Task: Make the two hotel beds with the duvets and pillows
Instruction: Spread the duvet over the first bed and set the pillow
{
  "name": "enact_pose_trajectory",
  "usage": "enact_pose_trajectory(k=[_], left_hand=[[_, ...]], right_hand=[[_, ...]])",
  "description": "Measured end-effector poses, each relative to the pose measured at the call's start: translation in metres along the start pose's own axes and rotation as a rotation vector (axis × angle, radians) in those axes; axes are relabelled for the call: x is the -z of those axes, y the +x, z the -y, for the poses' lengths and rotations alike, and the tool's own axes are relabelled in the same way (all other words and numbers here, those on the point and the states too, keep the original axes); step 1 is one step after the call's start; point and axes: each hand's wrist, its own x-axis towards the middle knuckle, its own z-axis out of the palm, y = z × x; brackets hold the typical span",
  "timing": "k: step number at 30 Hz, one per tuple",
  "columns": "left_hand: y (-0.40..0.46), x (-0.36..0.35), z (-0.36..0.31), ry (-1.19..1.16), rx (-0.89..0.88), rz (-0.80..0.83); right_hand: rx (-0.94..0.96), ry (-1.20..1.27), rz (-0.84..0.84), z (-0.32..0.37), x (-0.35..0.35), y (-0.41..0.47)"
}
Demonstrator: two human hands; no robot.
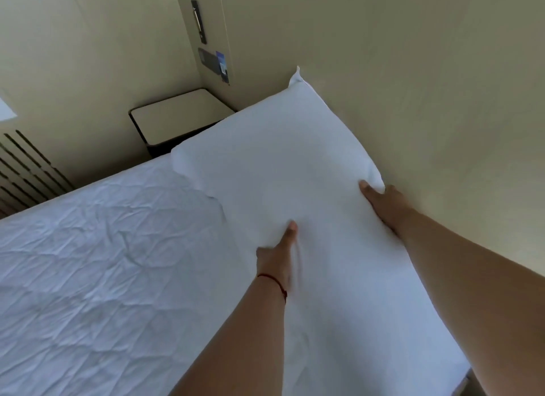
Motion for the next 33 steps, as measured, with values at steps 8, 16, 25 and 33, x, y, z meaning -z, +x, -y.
enact_pose_trajectory(k=[8, 16, 25, 33], left_hand=[[-0.021, 0.089, -0.012, -0.314, -0.212, -0.037], [-0.080, 0.325, -0.020, -0.228, -0.335, -0.314], [-0.094, 0.574, 0.021, 0.093, -0.158, -0.619], [-0.072, 0.532, 0.045, 0.638, -0.068, -0.621]], right_hand=[[0.208, 0.125, -0.206, 0.085, -0.017, -0.101], [0.264, 0.212, -0.040, 0.157, -0.173, -0.255], [0.140, 0.217, 0.248, 0.169, -0.395, -0.402], [0.176, -0.041, 0.344, 0.136, -0.423, -0.379]])
